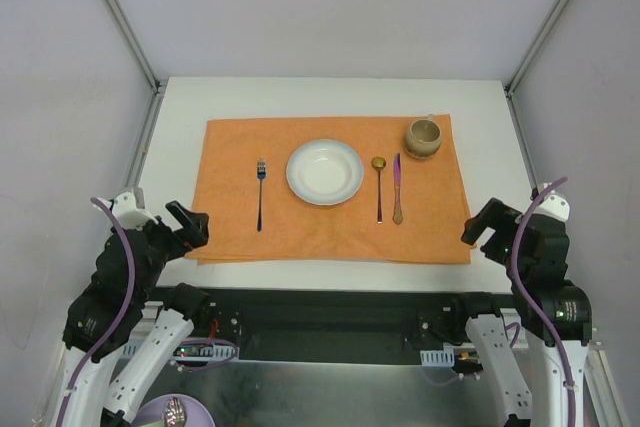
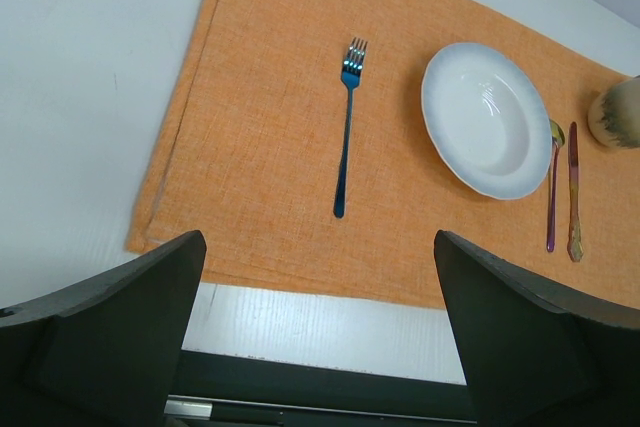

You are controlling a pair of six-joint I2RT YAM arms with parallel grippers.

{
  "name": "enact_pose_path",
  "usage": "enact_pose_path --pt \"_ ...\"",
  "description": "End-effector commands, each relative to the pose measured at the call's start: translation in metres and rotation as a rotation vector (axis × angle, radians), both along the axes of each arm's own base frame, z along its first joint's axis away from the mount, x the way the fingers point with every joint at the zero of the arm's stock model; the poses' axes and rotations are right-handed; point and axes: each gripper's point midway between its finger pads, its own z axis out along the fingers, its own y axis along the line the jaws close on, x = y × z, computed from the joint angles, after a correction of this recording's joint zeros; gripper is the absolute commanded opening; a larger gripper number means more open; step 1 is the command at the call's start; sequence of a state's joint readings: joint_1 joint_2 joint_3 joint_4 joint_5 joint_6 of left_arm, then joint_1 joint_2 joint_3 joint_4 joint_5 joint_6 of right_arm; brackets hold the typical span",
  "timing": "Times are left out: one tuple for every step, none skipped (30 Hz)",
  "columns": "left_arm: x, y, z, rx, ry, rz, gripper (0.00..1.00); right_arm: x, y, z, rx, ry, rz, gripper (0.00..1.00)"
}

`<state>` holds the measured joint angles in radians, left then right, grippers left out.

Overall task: Set the dinner table for one person
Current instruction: Reset both arms

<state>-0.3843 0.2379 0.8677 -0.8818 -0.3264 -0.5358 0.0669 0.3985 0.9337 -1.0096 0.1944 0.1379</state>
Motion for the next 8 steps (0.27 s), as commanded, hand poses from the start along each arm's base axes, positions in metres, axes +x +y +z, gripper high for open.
enact_pose_path --pt "-0.0017 0.0055 0.0012 -0.005 -0.012 0.031 0.99 -0.0047 -0.0027 0.005 -0.007 -0.012 -0.01 0.96" --pt "-0.0019 0.0058 0.0013 -0.004 -0.013 0.032 0.99 -0.0047 -0.0025 0.0039 -0.008 -0.009 -0.008 0.96" --pt "-0.0015 0.0055 0.0015 -0.004 -0.013 0.03 0.99 -0.0049 -0.0022 0.0036 -0.007 -0.008 -0.007 0.96" --pt "-0.0015 0.0055 0.0015 -0.004 -0.013 0.03 0.99 -0.0047 -0.0022 0.0034 -0.007 -0.006 -0.007 0.96" --pt "-0.0015 0.0055 0.0015 -0.004 -0.013 0.03 0.99 -0.0045 -0.0022 0.0036 -0.007 -0.007 -0.007 0.96" --pt "-0.0017 0.0055 0.0017 -0.005 -0.015 0.03 0.99 -0.0046 -0.0022 0.0032 -0.007 -0.004 -0.007 0.96" --pt "-0.0018 0.0056 0.0008 -0.003 -0.012 0.03 0.99 -0.0045 -0.0025 0.0031 -0.009 -0.006 -0.008 0.96" --pt "-0.0017 0.0058 0.0011 -0.003 -0.012 0.032 0.99 -0.0051 -0.0027 0.0032 -0.008 -0.008 -0.01 0.96"
